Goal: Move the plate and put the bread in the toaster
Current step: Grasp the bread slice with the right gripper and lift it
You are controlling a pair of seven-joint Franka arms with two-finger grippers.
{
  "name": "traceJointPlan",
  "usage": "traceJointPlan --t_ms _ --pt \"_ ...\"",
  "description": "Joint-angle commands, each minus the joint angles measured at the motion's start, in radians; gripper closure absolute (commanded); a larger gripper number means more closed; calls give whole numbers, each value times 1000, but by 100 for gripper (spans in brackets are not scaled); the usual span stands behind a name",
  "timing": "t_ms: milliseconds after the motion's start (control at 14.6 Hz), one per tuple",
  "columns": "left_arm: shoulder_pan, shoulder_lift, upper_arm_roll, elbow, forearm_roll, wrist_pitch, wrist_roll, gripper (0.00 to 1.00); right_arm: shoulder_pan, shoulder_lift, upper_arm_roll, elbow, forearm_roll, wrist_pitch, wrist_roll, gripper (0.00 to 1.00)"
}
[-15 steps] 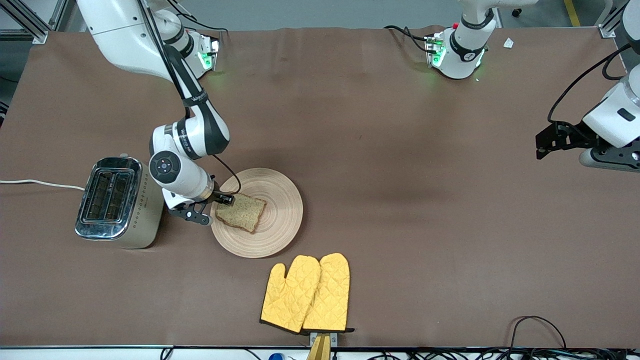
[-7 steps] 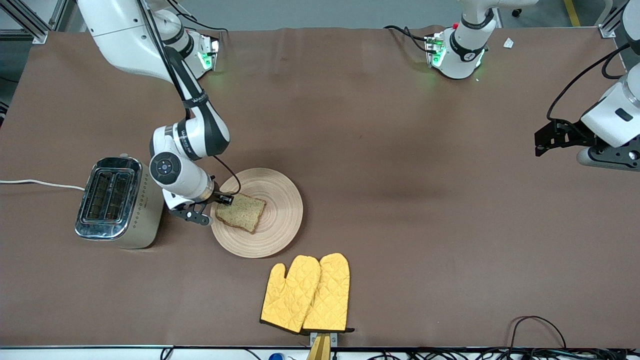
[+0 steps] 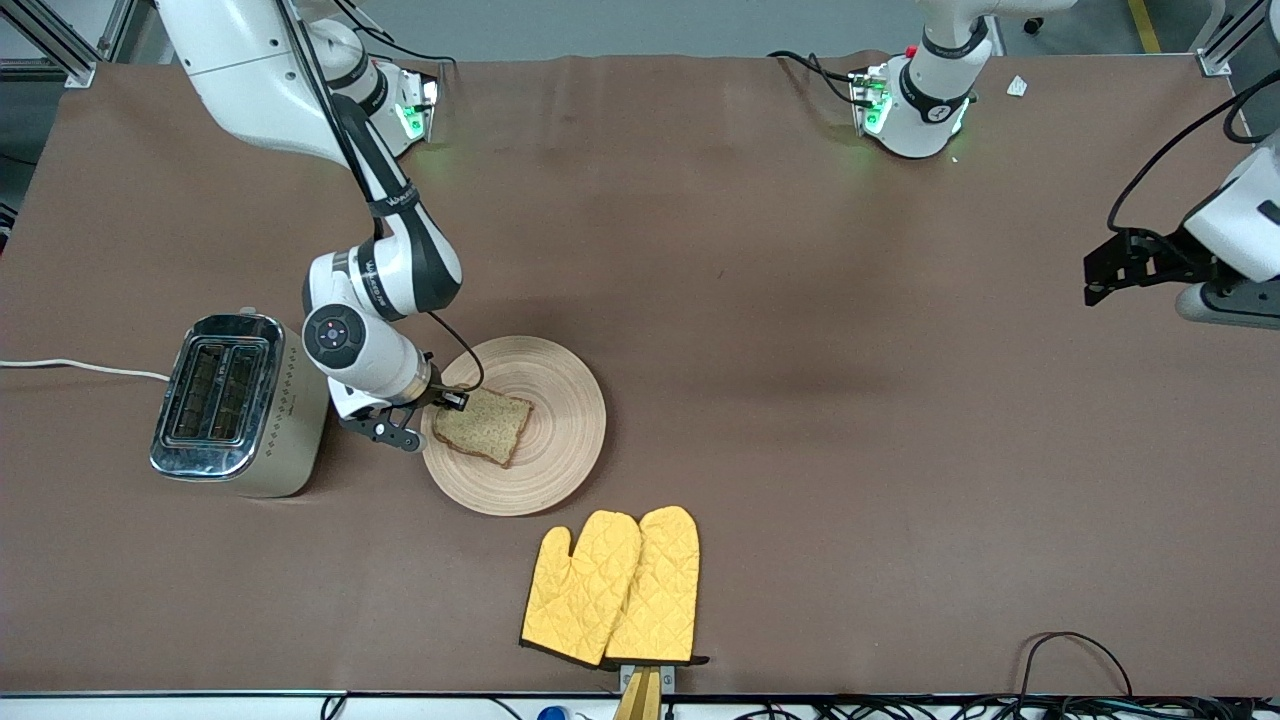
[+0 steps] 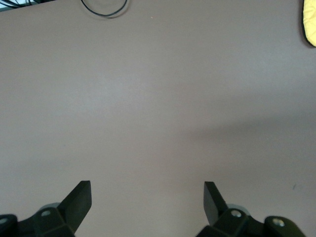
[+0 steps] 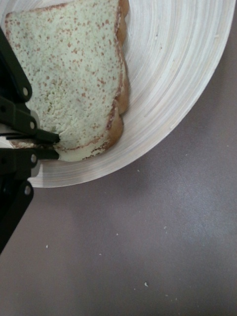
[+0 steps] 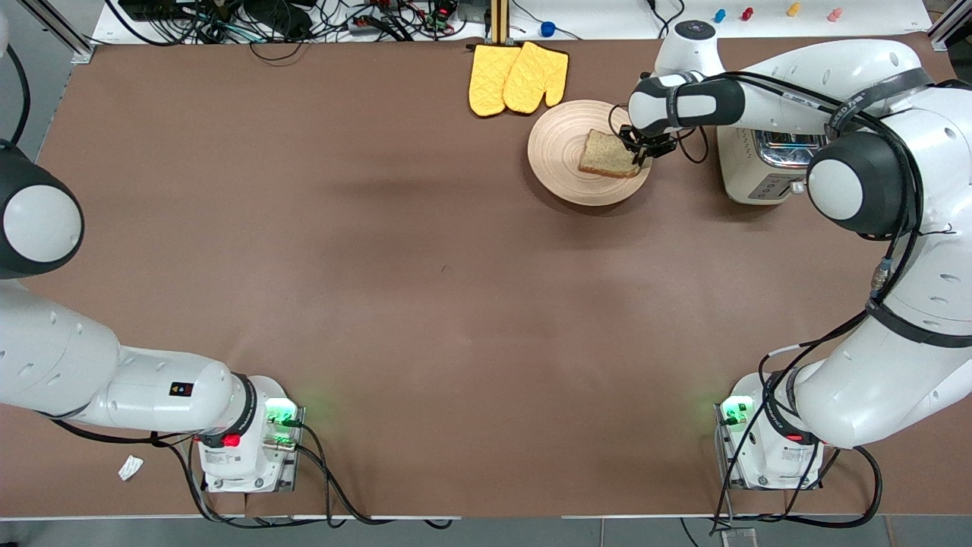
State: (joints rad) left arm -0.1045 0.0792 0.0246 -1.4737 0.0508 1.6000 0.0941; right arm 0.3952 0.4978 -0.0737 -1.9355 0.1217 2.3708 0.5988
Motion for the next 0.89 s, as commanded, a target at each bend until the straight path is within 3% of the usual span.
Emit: traceJointPlan --t_ms 0,411,821 --pt "2 1 11 21 1 -25 -4 0 -9 1 6 -6 7 7 18 100" --pt "-8 -7 0 18 -57 -35 -195 0 -19 1 5 49 7 -48 19 100" --pt "2 -7 1 18 -72 -43 -177 0 -19 -34 0 271 3 -430 55 100"
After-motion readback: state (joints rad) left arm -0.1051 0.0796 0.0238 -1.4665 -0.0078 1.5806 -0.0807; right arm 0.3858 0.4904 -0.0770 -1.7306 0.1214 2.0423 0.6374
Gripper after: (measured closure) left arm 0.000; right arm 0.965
